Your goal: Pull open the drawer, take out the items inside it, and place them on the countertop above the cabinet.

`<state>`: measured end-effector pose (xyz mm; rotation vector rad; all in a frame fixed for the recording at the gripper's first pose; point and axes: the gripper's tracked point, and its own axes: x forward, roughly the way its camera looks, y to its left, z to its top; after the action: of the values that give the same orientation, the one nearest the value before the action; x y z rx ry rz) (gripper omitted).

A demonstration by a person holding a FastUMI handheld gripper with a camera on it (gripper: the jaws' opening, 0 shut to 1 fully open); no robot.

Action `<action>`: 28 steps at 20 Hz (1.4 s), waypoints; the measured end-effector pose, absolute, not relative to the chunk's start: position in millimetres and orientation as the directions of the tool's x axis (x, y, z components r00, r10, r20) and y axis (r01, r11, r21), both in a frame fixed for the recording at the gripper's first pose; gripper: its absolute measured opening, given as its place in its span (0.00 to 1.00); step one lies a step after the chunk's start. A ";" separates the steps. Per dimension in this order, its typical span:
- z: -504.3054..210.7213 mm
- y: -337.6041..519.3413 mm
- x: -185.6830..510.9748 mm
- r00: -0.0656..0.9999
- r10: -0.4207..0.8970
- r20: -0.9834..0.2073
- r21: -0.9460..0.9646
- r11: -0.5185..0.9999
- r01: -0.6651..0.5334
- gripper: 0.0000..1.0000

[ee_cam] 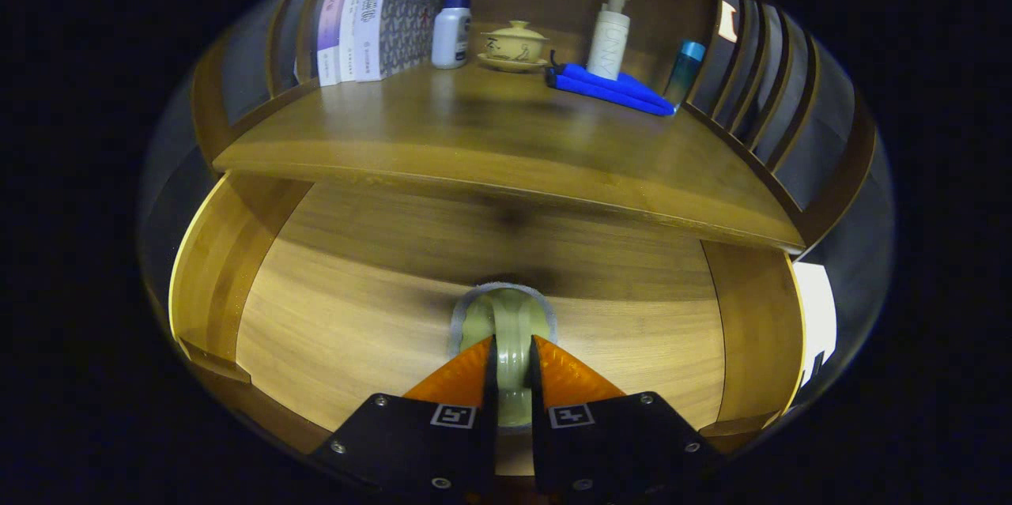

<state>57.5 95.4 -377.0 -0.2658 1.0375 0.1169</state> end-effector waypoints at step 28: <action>-209.7 125.7 162.8 0.831 0.028 -0.555 -0.299 0.926 -0.231 0.14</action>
<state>162.8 125.7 -209.7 -0.3671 0.5759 0.1407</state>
